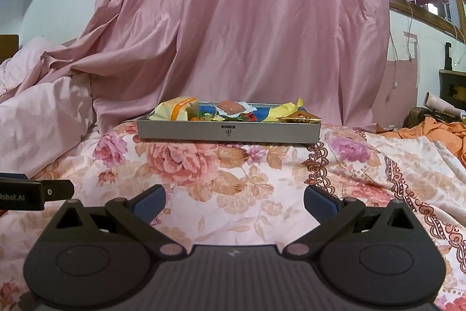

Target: Organize snacks

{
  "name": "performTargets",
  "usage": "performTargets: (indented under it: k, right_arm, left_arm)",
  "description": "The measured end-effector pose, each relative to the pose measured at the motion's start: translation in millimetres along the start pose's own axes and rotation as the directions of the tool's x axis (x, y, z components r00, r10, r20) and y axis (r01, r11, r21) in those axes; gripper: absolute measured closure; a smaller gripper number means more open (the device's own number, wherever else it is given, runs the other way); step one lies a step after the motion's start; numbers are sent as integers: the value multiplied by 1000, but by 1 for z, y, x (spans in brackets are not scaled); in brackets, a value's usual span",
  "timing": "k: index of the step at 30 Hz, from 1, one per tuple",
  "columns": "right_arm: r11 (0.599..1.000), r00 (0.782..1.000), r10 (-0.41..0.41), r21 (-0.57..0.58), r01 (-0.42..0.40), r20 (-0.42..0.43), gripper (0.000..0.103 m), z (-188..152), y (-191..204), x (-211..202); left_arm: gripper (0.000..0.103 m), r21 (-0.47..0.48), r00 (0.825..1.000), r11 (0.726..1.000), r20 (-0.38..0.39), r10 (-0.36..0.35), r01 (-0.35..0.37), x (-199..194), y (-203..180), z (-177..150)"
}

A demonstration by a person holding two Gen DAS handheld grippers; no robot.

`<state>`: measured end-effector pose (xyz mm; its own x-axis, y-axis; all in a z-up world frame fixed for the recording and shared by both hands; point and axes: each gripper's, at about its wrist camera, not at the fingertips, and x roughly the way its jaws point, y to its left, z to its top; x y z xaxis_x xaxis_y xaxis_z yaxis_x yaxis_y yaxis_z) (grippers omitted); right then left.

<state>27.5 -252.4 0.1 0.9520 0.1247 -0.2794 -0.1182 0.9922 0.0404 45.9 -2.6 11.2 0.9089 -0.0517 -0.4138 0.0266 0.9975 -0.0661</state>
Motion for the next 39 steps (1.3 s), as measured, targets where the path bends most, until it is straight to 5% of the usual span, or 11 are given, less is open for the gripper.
performTargets:
  k: [39]
  right_arm:
    - [1000,1000,6,-7,-6,-10,0,-1,3,0]
  left_arm:
    - [1,3,1000,1000,3,1,-1,-1,-2,-1]
